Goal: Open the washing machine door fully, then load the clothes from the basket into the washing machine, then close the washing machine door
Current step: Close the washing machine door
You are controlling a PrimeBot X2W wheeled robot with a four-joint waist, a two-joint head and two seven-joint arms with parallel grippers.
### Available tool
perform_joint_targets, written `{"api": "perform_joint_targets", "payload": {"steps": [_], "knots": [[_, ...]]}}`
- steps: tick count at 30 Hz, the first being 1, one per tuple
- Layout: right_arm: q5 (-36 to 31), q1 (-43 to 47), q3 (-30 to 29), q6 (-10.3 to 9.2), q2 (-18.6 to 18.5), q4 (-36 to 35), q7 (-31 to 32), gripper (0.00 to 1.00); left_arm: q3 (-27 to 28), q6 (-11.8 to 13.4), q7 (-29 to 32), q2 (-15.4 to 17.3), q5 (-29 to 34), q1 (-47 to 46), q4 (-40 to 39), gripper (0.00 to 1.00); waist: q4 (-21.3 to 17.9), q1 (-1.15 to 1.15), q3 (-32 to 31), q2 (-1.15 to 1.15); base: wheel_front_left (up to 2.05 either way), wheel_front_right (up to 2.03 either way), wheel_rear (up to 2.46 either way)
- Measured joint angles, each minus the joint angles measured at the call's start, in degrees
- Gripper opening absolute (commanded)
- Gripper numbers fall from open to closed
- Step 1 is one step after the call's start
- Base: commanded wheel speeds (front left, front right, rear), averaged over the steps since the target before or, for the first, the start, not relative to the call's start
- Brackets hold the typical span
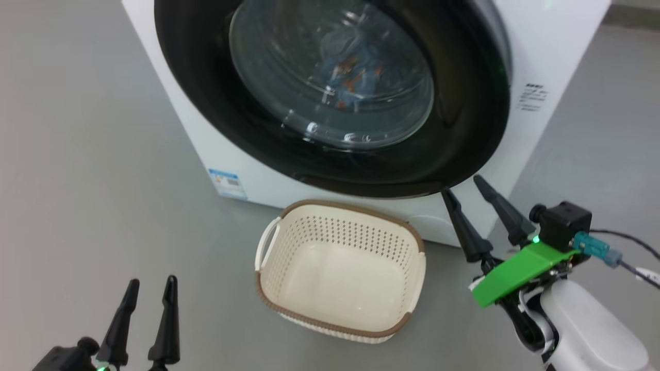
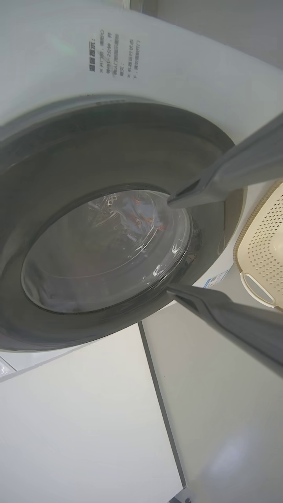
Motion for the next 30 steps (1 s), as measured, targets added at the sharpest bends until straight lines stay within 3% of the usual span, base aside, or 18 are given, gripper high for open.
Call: {"api": "perform_joint_targets", "payload": {"steps": [18,30], "knots": [[-0.33,11.87,-5.14,0.0,0.91,-1.81,0.01,1.0,1.77,0.0,0.0,2.52,0.1,3.14,0.88,1.0,-9.89,0.0,-6.0,0.0,0.0,0.0,0.0],[-1.03,15.2,-8.01,0.0,0.15,-2.35,0.01,1.0,2.99,0.0,0.0,3.05,0.1,4.31,2.03,1.0,-16.84,0.0,-7.58,0.0,0.0,0.0,0.0]]}}
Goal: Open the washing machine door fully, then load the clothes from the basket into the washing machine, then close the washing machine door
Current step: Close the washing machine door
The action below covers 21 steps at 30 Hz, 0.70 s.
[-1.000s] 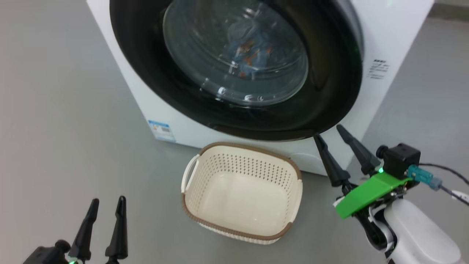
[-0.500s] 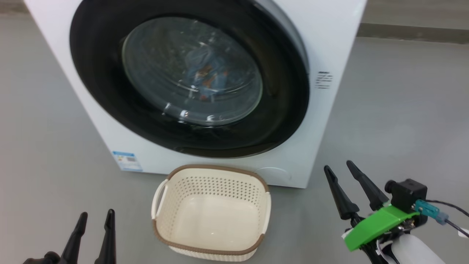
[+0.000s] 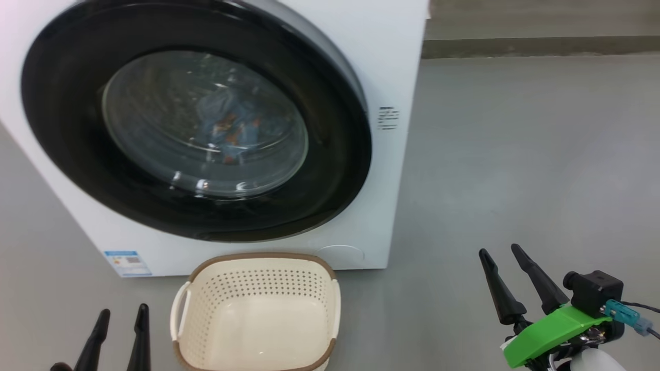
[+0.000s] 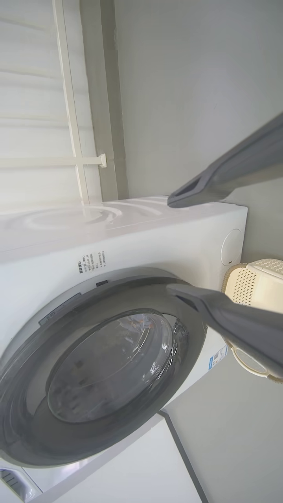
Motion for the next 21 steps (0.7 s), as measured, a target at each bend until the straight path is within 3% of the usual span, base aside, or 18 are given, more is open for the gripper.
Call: {"api": "perform_joint_targets", "payload": {"steps": [21], "knots": [[-1.04,2.06,-2.9,-0.01,-1.03,-0.65,0.0,1.0,3.25,0.0,0.0,0.73,0.54,1.69,1.2,1.0,-7.16,0.0,-0.9,0.0,0.0,0.0,0.0]]}}
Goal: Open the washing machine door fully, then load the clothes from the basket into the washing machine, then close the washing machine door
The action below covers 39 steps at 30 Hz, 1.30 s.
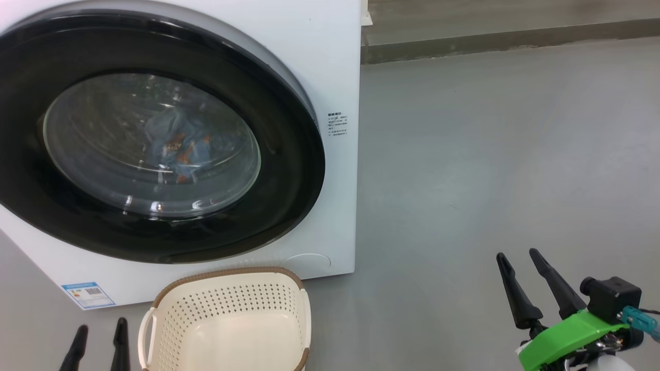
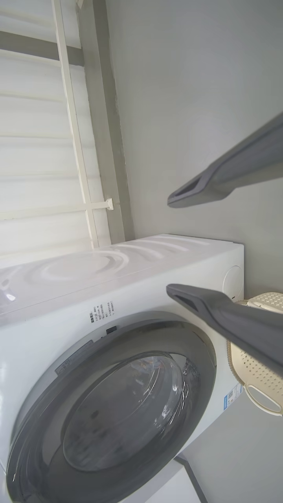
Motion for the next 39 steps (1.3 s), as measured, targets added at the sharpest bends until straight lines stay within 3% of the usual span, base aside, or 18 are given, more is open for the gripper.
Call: {"api": "perform_joint_targets", "payload": {"steps": [31,32,39], "knots": [[-0.33,0.98,-1.45,0.01,-0.15,-0.53,0.0,1.0,2.31,0.0,0.0,-0.94,1.53,1.96,-0.03,1.0,0.15,0.0,-0.52,0.0,0.0,0.0,0.0],[-0.33,0.98,-1.43,0.01,-0.05,-0.31,0.01,0.0,2.26,0.0,0.01,-1.08,1.49,1.95,0.18,0.0,0.16,0.0,-0.5,0.0,0.0,0.0,0.0],[-0.27,4.5,-0.27,0.01,3.28,4.03,0.36,0.0,0.88,0.01,0.11,-5.06,1.41,2.6,4.37,0.0,0.17,0.0,-0.49,0.0,0.0,0.0,0.0]]}}
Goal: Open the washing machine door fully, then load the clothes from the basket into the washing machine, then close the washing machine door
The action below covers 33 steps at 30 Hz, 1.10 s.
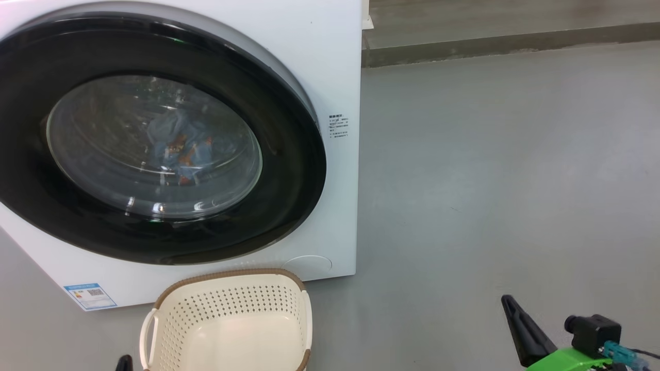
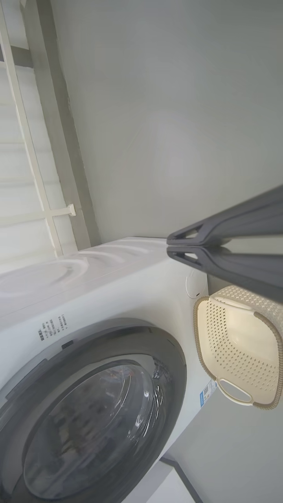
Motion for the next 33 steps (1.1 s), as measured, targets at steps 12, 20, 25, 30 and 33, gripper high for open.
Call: {"api": "perform_joint_targets", "payload": {"steps": [12,20,25,30,33], "knots": [[4.72,0.53,-1.72,0.0,0.92,-0.19,1.86,0.0,0.22,0.0,2.02,-0.49,-5.53,0.13,0.2,0.0,0.31,0.0,0.25,0.0,0.0,0.0,0.0],[8.87,0.52,-3.21,0.0,1.4,-0.63,3.1,0.0,0.47,0.07,3.28,-1.02,-9.65,-0.26,0.15,0.0,0.5,0.0,0.43,0.0,0.0,0.0,0.0],[11.35,0.51,-3.81,0.0,1.78,-0.94,4.0,0.0,0.65,0.08,4.04,-1.49,-11.85,-1.07,0.03,0.0,0.62,0.0,0.53,0.0,0.0,0.0,0.0],[14.26,0.5,-4.87,0.0,2.12,-1.16,4.61,0.0,0.87,0.2,5.01,-1.7,-14.63,-1.33,-0.02,0.0,0.75,0.01,0.63,0.0,0.0,0.0,0.0],[15.16,0.49,-5.32,-0.01,2.33,-1.36,5.2,0.0,1.0,0.35,5.55,-1.77,-15.81,-1.59,-0.04,0.0,0.82,0.0,0.69,0.0,0.0,0.0,0.0]]}}
